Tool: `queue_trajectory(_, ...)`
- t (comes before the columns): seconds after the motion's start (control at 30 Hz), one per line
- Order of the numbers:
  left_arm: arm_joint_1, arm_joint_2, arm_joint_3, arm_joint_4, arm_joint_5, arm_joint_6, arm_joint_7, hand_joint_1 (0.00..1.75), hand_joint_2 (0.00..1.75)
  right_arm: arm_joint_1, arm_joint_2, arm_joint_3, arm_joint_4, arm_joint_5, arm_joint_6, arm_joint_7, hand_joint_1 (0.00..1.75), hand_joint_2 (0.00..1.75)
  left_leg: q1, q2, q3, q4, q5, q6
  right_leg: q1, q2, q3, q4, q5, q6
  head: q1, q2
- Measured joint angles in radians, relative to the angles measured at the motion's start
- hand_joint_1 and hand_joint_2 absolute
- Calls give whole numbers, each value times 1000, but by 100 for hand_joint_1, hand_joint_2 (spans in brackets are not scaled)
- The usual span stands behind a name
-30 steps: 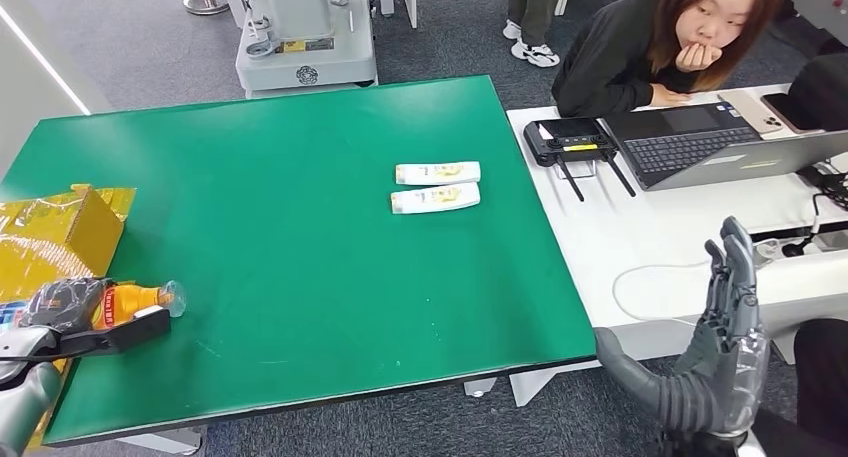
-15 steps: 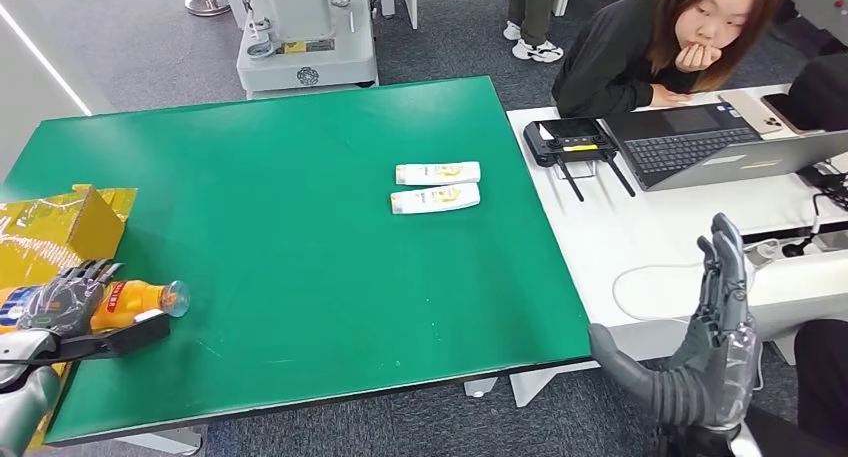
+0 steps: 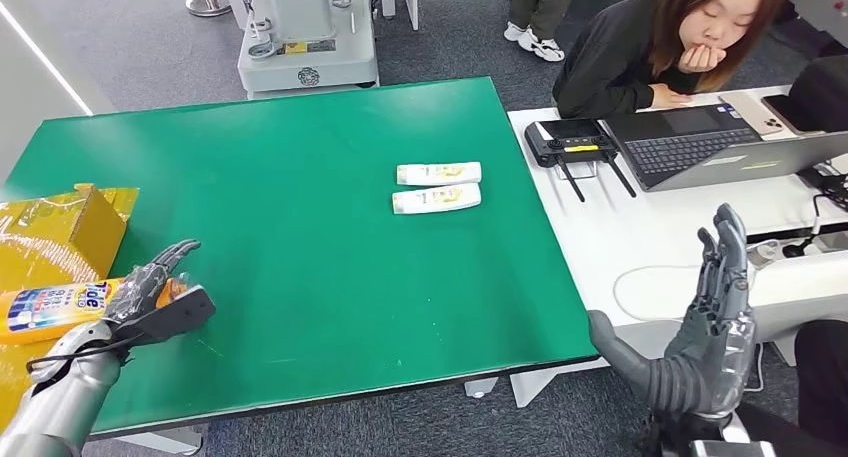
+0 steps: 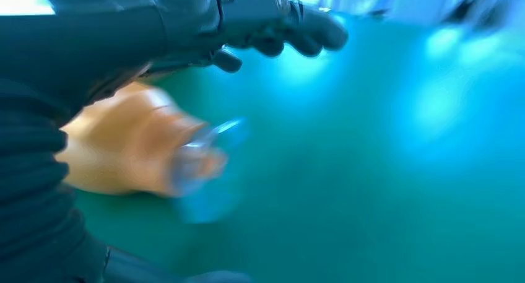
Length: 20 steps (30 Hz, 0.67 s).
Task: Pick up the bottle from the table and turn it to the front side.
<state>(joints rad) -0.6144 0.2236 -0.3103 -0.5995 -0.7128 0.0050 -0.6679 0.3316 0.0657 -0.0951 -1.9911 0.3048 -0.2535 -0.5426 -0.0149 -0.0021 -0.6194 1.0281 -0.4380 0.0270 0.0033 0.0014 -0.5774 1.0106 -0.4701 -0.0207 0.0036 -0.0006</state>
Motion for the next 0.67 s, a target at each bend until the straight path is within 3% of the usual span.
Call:
queue_trajectory(0.1,24,-15,10,-119,234,-114,12,0,175,-25,-23,22,28,-31,-13,-10,0,175,0,0,0,0,0,0,0,0,0,0,0,0,0,0)
queue_trajectory(0.23,72,-24,11,-257,446,-134,43,0,175,-66,-43,63,87,-47,-28,-31,0,175,0,1,0,0,0,0,0,1,0,0,0,0,0,0)
queue_trajectory(0.43,167,-76,6,-435,563,-112,53,0,175,-146,-61,135,185,-50,-56,-42,0,175,0,-1,0,0,0,0,0,0,-1,0,0,0,0,0)
queue_trajectory(0.67,171,-189,-39,-515,662,-96,12,0,175,-208,-77,188,265,-75,-74,-48,0,175,0,-2,-1,1,0,0,0,-1,0,0,0,1,0,0)
